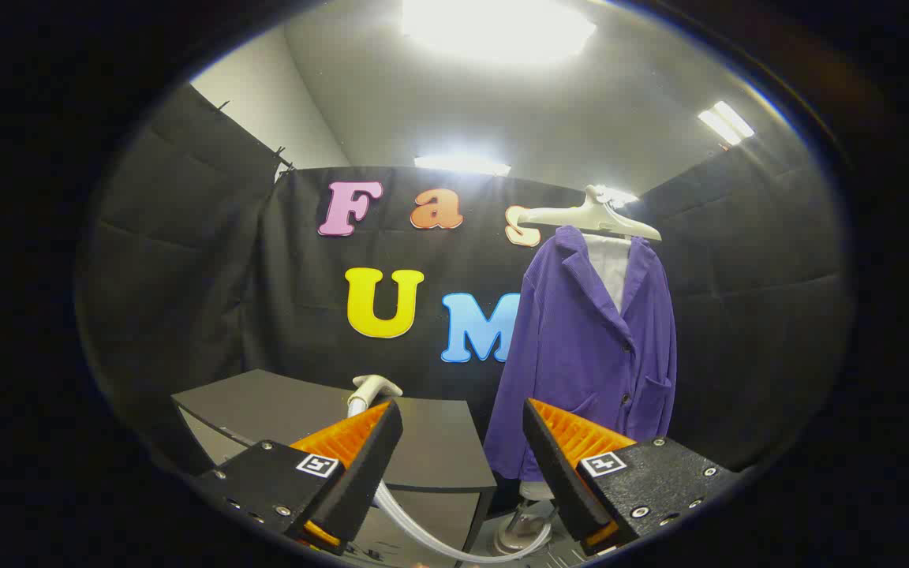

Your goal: Iron the clothes twice with a garment steamer, once on the left side and once on the right side.

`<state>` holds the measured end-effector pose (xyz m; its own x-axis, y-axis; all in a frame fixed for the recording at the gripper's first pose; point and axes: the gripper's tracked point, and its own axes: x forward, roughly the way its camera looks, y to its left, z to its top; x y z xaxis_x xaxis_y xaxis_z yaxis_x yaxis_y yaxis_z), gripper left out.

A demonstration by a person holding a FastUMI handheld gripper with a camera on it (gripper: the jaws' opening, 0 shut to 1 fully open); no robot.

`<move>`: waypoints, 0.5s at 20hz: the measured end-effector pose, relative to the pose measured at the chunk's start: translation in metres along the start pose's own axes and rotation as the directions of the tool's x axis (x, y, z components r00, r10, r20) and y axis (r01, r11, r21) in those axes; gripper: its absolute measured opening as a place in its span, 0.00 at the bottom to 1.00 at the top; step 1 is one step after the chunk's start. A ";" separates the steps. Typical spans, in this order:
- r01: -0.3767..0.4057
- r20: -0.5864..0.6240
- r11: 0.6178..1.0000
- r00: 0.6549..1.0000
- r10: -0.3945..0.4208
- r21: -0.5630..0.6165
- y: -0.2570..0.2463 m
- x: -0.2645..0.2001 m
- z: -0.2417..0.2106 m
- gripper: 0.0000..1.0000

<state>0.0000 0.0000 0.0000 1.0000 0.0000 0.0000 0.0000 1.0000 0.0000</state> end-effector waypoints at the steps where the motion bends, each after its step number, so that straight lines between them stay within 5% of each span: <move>1: 0.002 -0.001 1.000 1.000 -0.002 -0.006 0.003 0.001 -0.003 0.95; 10: 0.030 -0.019 0.999 0.999 -0.030 -0.031 0.006 0.007 -0.017 0.95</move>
<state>0.0070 0.0056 -0.0170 0.9994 -0.0303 -0.0191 0.0297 0.9991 -0.0314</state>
